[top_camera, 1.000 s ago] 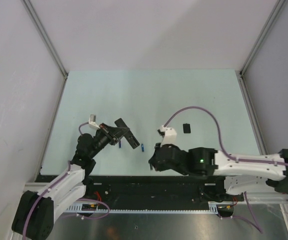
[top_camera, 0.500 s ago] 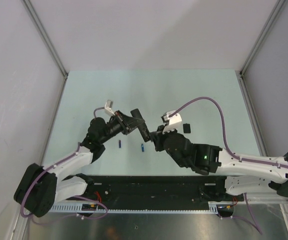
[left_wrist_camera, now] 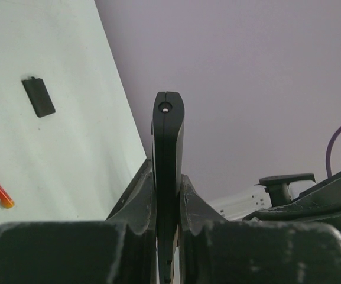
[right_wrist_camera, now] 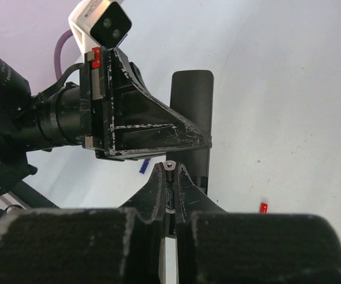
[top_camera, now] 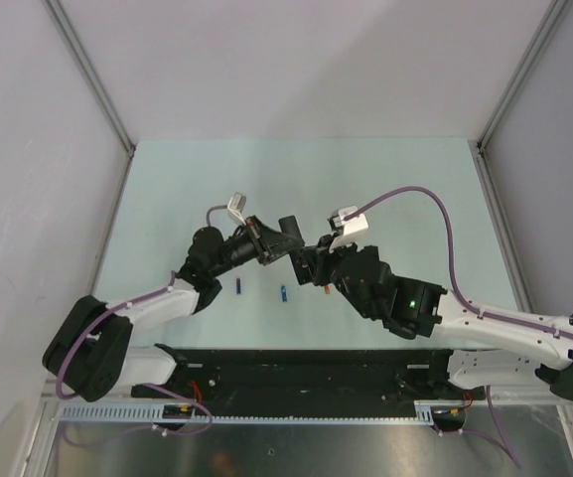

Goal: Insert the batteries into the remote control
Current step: Load the battery into the remote control.

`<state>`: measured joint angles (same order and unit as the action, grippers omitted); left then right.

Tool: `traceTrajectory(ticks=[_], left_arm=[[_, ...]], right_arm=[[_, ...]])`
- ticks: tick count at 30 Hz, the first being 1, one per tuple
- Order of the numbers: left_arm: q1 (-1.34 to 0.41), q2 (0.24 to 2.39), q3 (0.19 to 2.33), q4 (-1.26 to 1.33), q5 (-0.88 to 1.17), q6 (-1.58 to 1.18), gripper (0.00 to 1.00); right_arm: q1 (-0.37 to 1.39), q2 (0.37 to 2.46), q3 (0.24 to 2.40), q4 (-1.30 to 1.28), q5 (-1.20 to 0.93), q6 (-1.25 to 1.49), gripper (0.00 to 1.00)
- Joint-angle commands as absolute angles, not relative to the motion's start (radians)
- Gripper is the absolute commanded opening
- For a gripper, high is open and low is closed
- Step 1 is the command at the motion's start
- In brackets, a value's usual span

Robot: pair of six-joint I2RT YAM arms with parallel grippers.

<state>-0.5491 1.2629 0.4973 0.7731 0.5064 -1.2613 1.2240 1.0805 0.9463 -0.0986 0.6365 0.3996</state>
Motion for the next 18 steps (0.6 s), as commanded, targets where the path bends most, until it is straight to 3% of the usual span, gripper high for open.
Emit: traceTrajectory(ticks=[1,18], left_arm=[[-0.566,1.299,0.526,0.951,0.546,-1.334,0.00],[-0.597,1.330,0.500,1.009,0.497,-1.447,0.00]], right_arm=[[1.223,1.068,0.946,-0.057,0.618,0.382,0.00],[1.216,1.077,0.946,-0.150,0.644,0.411,0.00]])
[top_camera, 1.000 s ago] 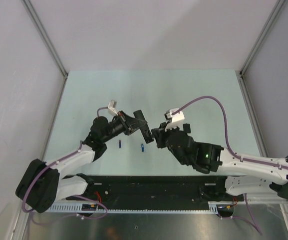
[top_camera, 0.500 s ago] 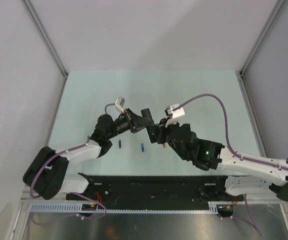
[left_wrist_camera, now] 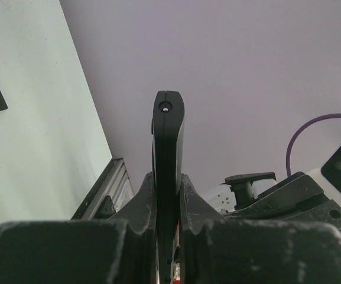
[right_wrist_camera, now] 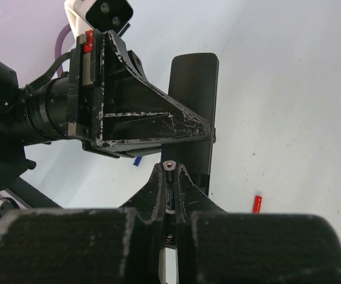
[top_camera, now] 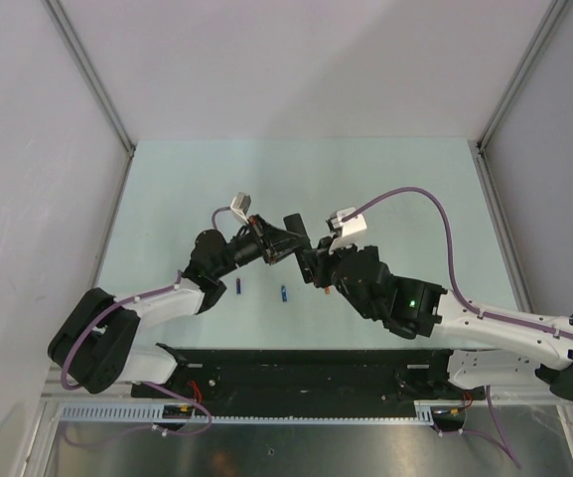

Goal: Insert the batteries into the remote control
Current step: Load the battery into the remote control.

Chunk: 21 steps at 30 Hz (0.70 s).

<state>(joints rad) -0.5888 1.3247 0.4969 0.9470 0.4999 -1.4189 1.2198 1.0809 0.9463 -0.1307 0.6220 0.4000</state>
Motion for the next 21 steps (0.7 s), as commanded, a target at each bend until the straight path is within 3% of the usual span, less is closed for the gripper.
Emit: traceTrajectory(ticks=[1,21], left_arm=[[-0.595,1.331,0.499,1.011,0.500,-1.445,0.00],[-0.595,1.339,0.523,1.012,0.471,-1.428,0.00]], right_arm=[[1.215,1.078,0.946,-0.153,0.641,0.410,0.00],[1.197,1.088,0.948,-0.255,0.514,0.497,0.00]])
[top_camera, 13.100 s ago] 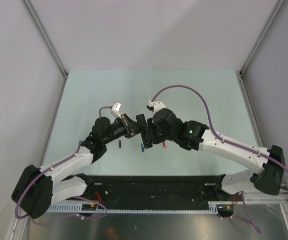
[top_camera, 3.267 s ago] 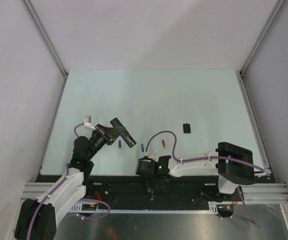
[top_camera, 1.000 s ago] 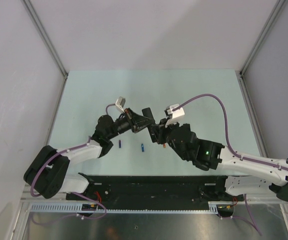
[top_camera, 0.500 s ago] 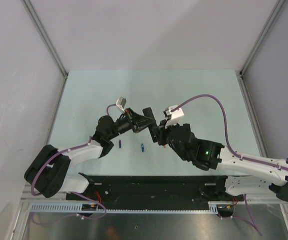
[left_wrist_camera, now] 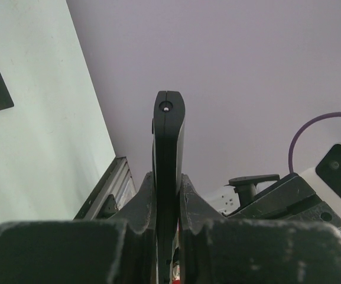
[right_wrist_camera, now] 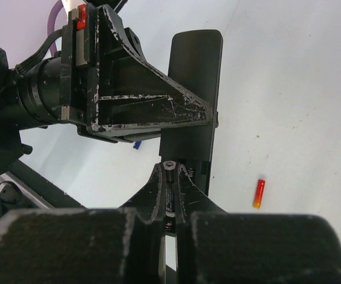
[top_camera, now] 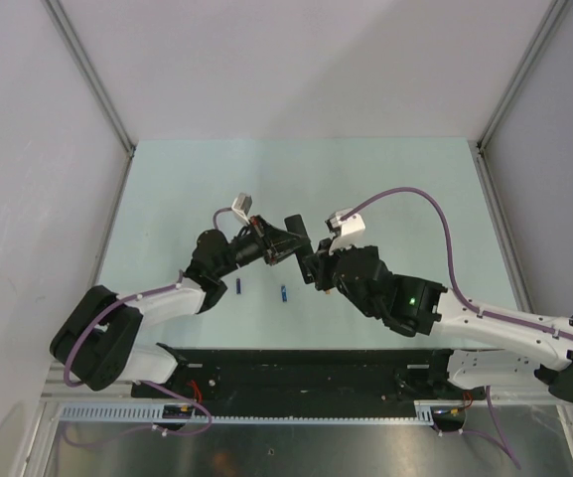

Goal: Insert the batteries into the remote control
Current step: Load the battery into the remote control.

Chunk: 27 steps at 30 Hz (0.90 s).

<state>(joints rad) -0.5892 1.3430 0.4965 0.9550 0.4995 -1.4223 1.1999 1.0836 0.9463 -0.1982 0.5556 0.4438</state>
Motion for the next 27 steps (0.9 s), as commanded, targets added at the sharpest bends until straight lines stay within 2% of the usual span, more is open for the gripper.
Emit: traceTrajectory(ticks=[1,27], left_arm=[[-0.595,1.341,0.525,1.012,0.469,-1.425,0.00],[-0.630,1.296,0.534,1.012,0.342,-1.370,0.00]], right_arm=[[1.195,1.088,0.948,-0.261,0.509,0.503,0.00],[1.123,1.187,0.971,-0.408,0.328,0.686,0.00]])
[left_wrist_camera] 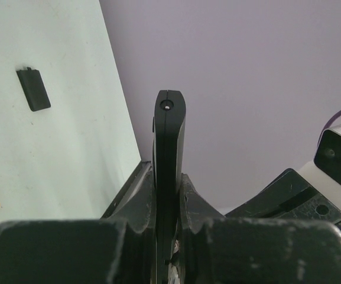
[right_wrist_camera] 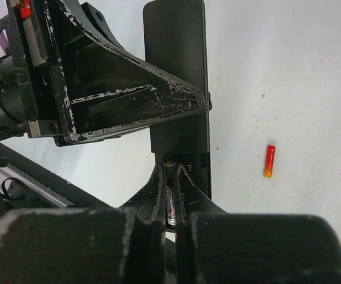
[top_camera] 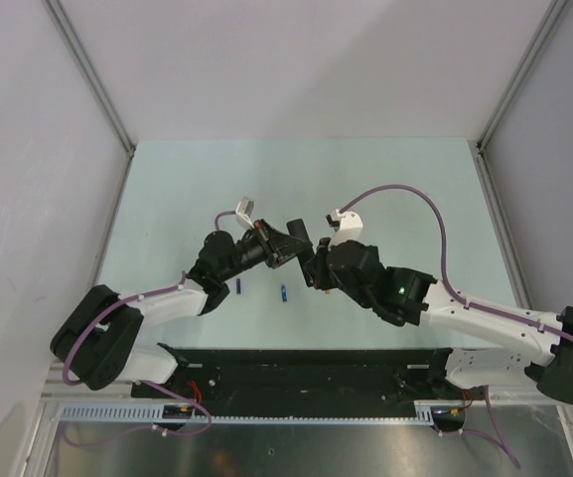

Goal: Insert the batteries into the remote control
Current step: Load the battery into the remote control.

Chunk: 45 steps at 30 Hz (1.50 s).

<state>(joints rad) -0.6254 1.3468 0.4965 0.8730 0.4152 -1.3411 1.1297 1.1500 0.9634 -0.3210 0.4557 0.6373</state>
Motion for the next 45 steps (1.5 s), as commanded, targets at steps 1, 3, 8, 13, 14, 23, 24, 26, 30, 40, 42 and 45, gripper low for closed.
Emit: traceTrajectory(ticks=[1,3,8,13,14,23,24,26,30,40,42,45], left_arm=[[-0.629,1.289,0.534,1.012,0.338,-1.367,0.00],[-0.629,1.279,0.532,1.012,0.325,-1.359,0.00],[-0.629,1.267,0.548,1.014,0.319,-1.353,0.00],[-0.629,1.255,0.561,1.022,0.302,-1.353,0.00],[-0.629,1.253,0.563,1.022,0.301,-1.353,0.00],[-0.626,1.249,0.565,1.048,0.285,-1.373,0.00],[-0.626,1.250,0.563,1.051,0.285,-1.374,0.00],[-0.621,1.247,0.561,1.055,0.285,-1.377,0.00],[-0.611,1.244,0.563,1.057,0.285,-1.381,0.00],[-0.606,1.243,0.565,1.063,0.296,-1.387,0.00],[-0.606,1.243,0.558,1.066,0.296,-1.387,0.00],[-0.606,1.243,0.555,1.066,0.296,-1.393,0.00]], right_arm=[[1.121,1.190,0.971,-0.410,0.319,0.689,0.00],[1.115,1.200,0.971,-0.408,0.295,0.698,0.00],[1.103,1.219,0.971,-0.410,0.253,0.710,0.00],[1.094,1.239,0.971,-0.423,0.210,0.727,0.00],[1.091,1.244,0.971,-0.423,0.203,0.729,0.00],[1.085,1.269,0.971,-0.419,0.138,0.741,0.00],[1.085,1.269,0.971,-0.419,0.135,0.739,0.00],[1.086,1.270,0.971,-0.423,0.133,0.739,0.00],[1.089,1.273,0.971,-0.437,0.129,0.739,0.00],[1.089,1.285,0.971,-0.437,0.110,0.742,0.13],[1.091,1.284,0.971,-0.436,0.112,0.742,0.13],[1.089,1.278,0.971,-0.433,0.117,0.744,0.16]])
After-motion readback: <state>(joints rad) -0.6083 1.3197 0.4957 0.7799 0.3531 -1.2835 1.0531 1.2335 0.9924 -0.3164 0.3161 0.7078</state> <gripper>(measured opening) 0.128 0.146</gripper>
